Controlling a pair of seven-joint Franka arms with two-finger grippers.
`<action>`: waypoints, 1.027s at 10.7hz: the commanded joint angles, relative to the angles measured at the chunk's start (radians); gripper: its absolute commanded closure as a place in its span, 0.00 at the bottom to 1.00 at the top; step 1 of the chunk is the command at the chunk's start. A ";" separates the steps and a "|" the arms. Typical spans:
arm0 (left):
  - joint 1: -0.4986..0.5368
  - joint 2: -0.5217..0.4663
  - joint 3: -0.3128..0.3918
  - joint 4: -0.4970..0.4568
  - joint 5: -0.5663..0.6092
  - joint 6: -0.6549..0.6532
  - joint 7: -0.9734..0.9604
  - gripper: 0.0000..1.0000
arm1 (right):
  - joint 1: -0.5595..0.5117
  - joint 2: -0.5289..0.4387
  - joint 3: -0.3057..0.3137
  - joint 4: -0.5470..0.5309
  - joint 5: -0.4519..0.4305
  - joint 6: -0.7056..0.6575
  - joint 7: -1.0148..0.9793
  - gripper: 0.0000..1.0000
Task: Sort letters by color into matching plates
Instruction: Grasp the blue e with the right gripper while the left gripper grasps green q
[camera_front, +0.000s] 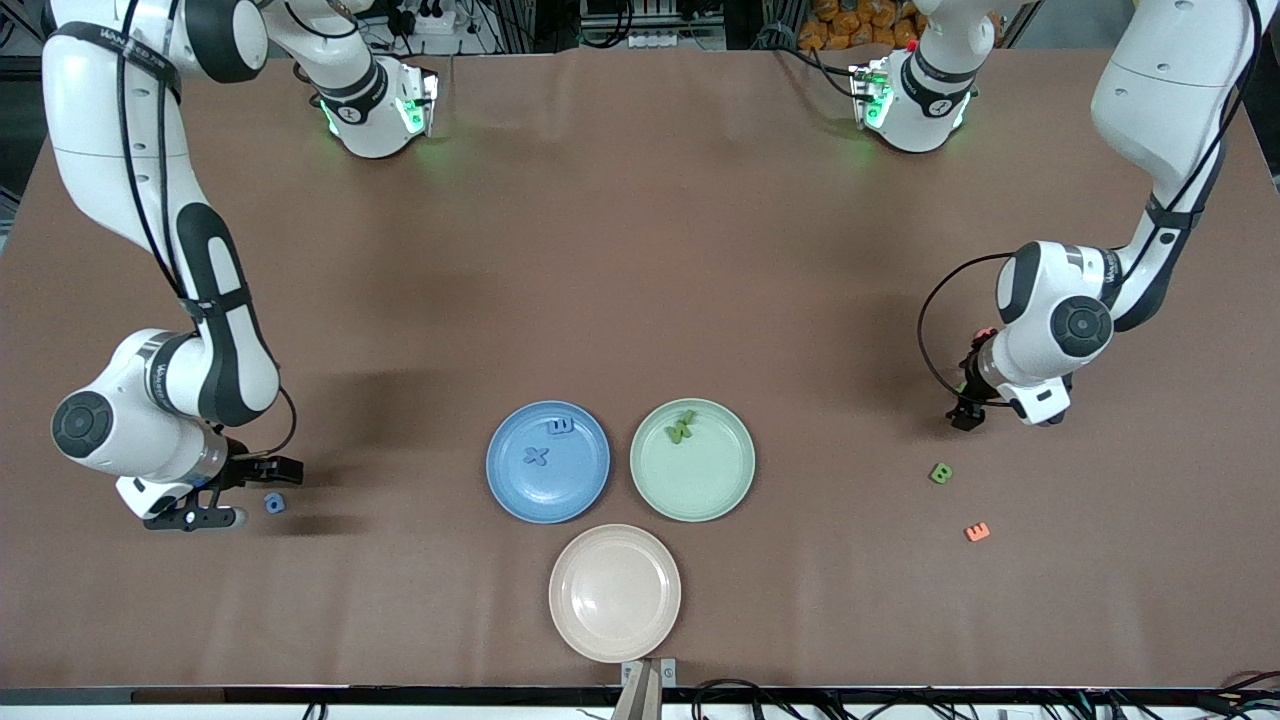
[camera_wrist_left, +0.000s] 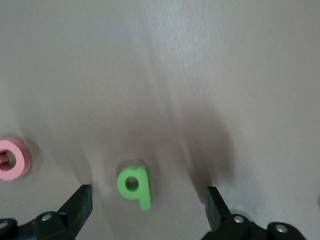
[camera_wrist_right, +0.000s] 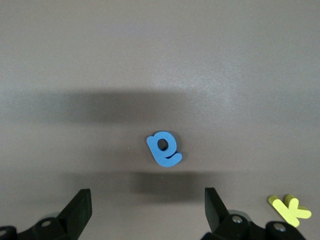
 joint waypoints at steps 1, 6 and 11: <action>0.016 0.023 0.013 0.038 -0.006 0.020 0.029 0.00 | -0.021 0.029 0.016 0.014 -0.005 0.056 -0.010 0.00; 0.014 0.020 0.023 0.036 -0.005 0.028 0.020 0.00 | -0.021 0.063 0.017 0.069 -0.002 0.064 -0.006 0.00; 0.014 0.018 0.022 0.010 -0.003 0.081 0.015 0.00 | -0.019 0.090 0.019 0.099 -0.001 0.076 -0.004 0.00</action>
